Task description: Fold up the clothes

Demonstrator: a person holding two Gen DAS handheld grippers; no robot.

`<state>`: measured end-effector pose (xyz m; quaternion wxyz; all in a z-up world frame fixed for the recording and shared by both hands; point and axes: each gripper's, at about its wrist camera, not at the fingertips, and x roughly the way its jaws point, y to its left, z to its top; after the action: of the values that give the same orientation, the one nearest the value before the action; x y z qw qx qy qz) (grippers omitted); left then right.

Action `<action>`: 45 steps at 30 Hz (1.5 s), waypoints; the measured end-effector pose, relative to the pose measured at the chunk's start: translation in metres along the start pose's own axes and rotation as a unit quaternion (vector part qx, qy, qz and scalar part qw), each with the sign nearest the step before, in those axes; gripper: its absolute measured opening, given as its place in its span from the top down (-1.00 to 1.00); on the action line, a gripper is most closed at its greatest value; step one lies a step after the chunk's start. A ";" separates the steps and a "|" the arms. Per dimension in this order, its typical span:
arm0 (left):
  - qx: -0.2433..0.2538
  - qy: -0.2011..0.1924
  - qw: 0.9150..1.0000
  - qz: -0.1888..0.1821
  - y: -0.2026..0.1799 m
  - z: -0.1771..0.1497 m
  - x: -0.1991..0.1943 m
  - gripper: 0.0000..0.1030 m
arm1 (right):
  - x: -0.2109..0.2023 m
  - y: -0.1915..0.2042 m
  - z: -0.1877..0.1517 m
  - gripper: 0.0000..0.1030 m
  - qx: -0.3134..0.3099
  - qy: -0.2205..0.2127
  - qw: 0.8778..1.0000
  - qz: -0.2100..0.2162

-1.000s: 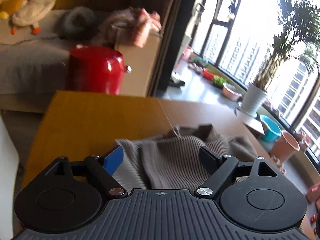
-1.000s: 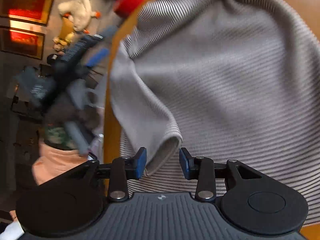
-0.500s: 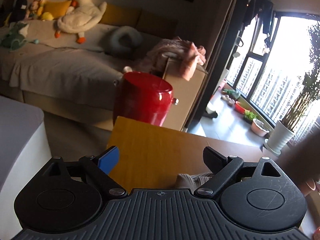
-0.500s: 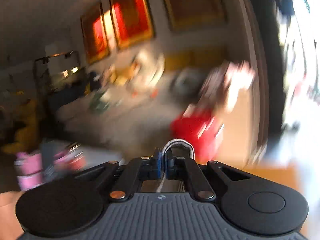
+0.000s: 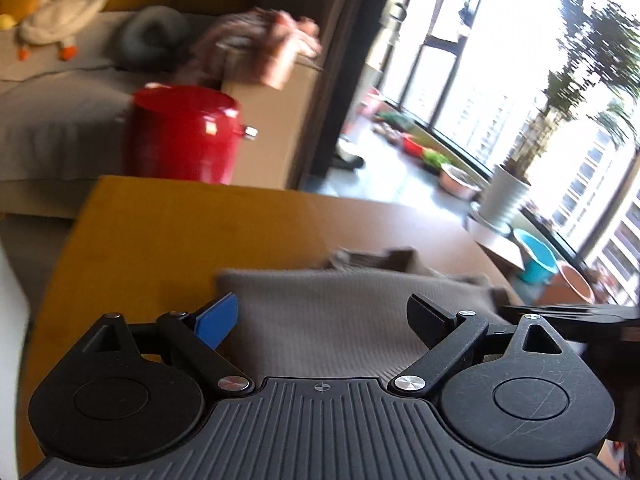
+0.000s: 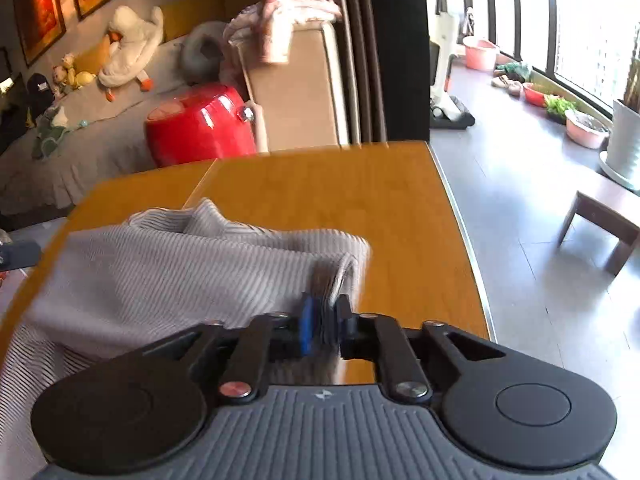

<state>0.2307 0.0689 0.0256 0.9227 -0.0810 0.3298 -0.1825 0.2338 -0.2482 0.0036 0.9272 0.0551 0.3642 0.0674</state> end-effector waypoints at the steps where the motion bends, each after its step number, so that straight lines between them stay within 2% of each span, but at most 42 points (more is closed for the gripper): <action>1: 0.006 0.005 1.000 -0.006 -0.006 -0.003 0.003 -0.85 | -0.001 -0.002 0.002 0.49 0.001 -0.001 1.000 -0.005; 2: 0.012 0.010 1.000 -0.012 -0.011 -0.007 0.007 -0.85 | -0.005 -0.002 0.005 0.41 0.000 -0.004 1.000 -0.012; 6: 0.028 0.023 0.999 -0.020 -0.022 -0.016 0.018 -0.85 | -0.027 0.003 0.017 0.40 -0.021 -0.046 0.998 -0.033; 10: 0.029 0.031 0.999 -0.019 -0.020 -0.020 0.025 -0.85 | -0.050 0.014 0.021 0.42 -0.013 -0.079 0.996 0.033; 13: 0.032 0.034 0.999 -0.017 -0.016 -0.023 0.028 -0.85 | -0.040 0.024 0.020 0.42 -0.017 -0.058 0.996 0.061; 16: 0.044 0.033 0.998 -0.012 -0.010 -0.027 0.032 -0.85 | -0.011 0.028 0.001 0.41 -0.025 -0.014 0.999 0.037; 20: 0.069 0.022 0.997 -0.004 -0.007 -0.036 0.031 -0.89 | -0.007 0.044 -0.021 0.38 -0.086 -0.063 0.994 0.013; 25: 0.085 0.006 0.996 -0.003 -0.010 -0.044 0.031 -0.96 | -0.004 0.048 -0.024 0.36 -0.090 -0.074 0.993 0.003; 29: 0.065 0.000 0.998 -0.024 -0.001 -0.044 0.028 -0.97 | -0.007 0.045 -0.032 0.33 -0.094 -0.074 0.993 -0.001; 32: 0.049 -0.006 0.998 -0.038 0.005 -0.044 0.025 -0.97 | -0.007 0.050 -0.026 0.31 -0.096 -0.062 0.993 -0.013; 34: 0.047 -0.008 0.998 -0.039 0.005 -0.044 0.024 -0.98 | -0.010 0.057 -0.011 0.29 -0.094 -0.063 0.994 -0.006; 35: 0.049 -0.008 0.998 -0.037 0.004 -0.044 0.024 -0.98 | -0.012 0.060 -0.001 0.26 -0.094 -0.071 0.993 0.003; 36: 0.052 -0.008 0.998 -0.036 0.003 -0.044 0.025 -0.98 | -0.012 0.063 0.009 0.14 -0.094 -0.078 0.992 0.009; 38: 0.053 -0.008 0.998 -0.036 0.003 -0.044 0.025 -0.99 | -0.002 0.070 0.030 0.06 -0.092 -0.078 0.992 0.026; 41: 0.051 -0.008 0.998 -0.037 0.004 -0.044 0.025 -0.99 | 0.036 0.083 0.056 0.06 -0.086 -0.047 0.994 0.043; 45: 0.056 -0.007 0.998 -0.033 0.002 -0.044 0.025 -0.99 | 0.097 0.090 0.056 0.06 -0.089 0.006 0.996 0.023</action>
<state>0.2213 0.0601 -0.0232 0.9215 -0.0408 0.3100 -0.2303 0.3350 -0.1464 -0.0063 0.9246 -0.0195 0.3606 0.1211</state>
